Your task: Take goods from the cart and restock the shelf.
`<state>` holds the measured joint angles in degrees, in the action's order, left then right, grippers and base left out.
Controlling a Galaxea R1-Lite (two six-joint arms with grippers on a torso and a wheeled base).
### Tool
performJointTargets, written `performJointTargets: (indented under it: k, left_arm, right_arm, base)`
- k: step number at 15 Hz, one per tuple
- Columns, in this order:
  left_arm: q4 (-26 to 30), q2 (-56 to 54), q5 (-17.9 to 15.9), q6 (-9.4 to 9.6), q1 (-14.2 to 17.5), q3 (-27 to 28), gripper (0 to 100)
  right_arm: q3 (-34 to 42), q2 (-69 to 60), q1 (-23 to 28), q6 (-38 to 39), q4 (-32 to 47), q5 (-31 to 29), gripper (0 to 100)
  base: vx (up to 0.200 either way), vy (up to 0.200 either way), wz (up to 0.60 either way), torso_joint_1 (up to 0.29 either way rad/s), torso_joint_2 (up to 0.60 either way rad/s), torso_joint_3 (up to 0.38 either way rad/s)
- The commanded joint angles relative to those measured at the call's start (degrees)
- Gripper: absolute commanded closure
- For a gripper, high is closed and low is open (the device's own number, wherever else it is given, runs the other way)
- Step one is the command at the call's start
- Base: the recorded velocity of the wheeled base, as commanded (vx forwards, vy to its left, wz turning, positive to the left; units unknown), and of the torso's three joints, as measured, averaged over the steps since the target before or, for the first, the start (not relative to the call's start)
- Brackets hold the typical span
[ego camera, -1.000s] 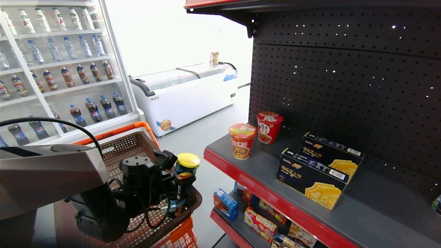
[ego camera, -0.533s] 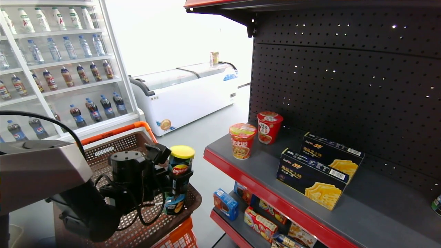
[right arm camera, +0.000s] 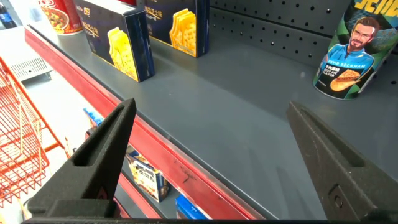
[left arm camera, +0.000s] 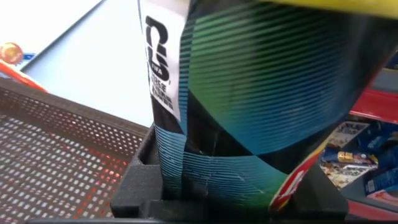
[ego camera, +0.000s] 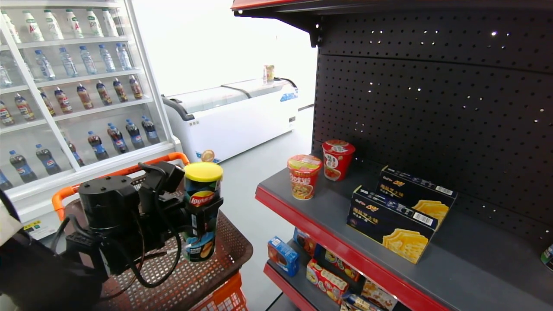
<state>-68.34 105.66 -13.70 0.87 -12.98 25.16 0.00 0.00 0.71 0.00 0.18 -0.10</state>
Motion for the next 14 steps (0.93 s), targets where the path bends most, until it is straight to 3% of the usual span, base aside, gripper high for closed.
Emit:
performJointTargets:
  k: [1, 3, 8, 14]
  left_arm:
    - [-0.04, -5.37, 2.19, 0.10, -0.46, -1.61, 100]
    - [-0.04, -6.78, 4.39, 0.10, -0.82, -1.78, 100]
    - [2.77, -16.27, 6.14, 0.19, -0.38, -4.86, 100]
    - [3.04, -22.86, 8.69, 0.19, 5.51, -6.62, 100]
  right_arm:
    - [0.00, 0.00, 0.00, 0.00, -0.01, 0.01, 0]
    - [0.00, 0.00, 0.00, 0.00, -0.01, 0.01, 0]
    - [0.00, 0.00, 0.00, 0.00, -0.01, 0.01, 0]
    - [0.00, 0.00, -0.09, 0.00, -0.01, 0.01, 0]
  base:
    - [0.000, 0.000, 0.00, 0.000, 0.00, 0.000]
    - [0.000, 0.000, 0.00, 0.000, 0.00, 0.000]
    - [0.000, 0.000, 0.00, 0.000, 0.00, 0.000]
    - [0.000, 0.000, 0.00, 0.000, 0.00, 0.000]
